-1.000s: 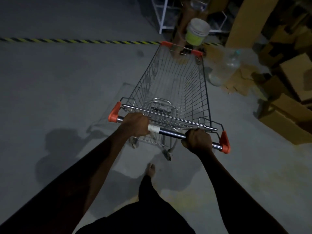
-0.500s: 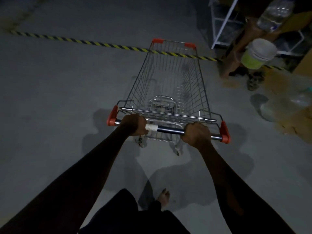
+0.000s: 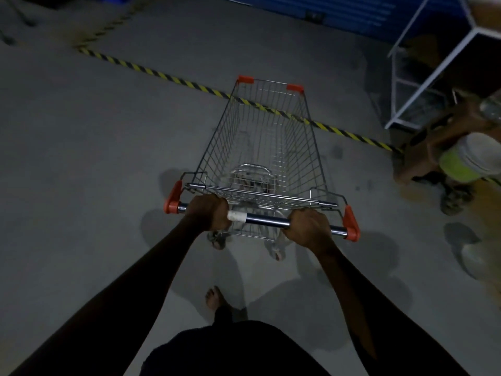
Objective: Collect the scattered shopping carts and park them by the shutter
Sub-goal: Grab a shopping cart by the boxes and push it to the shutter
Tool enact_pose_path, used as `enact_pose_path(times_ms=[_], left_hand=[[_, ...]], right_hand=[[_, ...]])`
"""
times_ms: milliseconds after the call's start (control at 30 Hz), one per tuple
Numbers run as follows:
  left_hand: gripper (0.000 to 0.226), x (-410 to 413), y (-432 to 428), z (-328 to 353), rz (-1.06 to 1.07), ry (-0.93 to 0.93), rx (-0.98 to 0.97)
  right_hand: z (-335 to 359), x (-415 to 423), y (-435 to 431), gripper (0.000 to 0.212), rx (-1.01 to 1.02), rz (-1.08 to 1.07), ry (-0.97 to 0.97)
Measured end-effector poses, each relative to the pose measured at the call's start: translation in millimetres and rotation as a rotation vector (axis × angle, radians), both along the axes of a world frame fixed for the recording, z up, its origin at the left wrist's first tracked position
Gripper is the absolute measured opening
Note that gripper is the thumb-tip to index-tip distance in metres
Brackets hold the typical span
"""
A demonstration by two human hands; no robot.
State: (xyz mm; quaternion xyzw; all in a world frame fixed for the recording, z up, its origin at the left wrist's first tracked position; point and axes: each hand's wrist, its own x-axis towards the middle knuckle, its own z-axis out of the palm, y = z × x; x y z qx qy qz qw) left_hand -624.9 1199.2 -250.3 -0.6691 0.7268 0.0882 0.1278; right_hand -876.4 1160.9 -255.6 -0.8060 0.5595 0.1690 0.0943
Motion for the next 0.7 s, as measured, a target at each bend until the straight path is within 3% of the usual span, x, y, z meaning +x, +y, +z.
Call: enact_pose_path(times_ms=[167,300,400,500,600,700], left_hand=[[0.036,57.7,-48.6,-9.1,0.047,0.055,-0.019],[0.036,97.1,-86.5,-9.7,0.066,0.045,-0.062],[0.036,125.4,-116.6,-17.3,0.123,0.02,-0.07],[0.041,153.9,-154.0,-24.1,0.114,0.007,-0.193],[0.031,192.5,-219.2,-28.6,0.133,0.066,-0.285],[0.032,201.8,-232.5,-37.5,0.128,0.1,-0.27]], right_hand=[[-1.4,59.2,-58.5,0.032,0.021,0.024,0.011],[-4.3,103.5,-104.4,0.032,-0.146,0.054,-0.017],[-9.9,129.4,-140.2,0.031,-0.153,0.081,0.003],[-8.2,159.5,-189.4,0.033,-0.211,0.109,-0.01],[-13.8,205.4,-268.7,0.033,-0.207,0.17,0.016],[-9.1,207.1,-287.7,0.032,-0.218,0.158,0.015]])
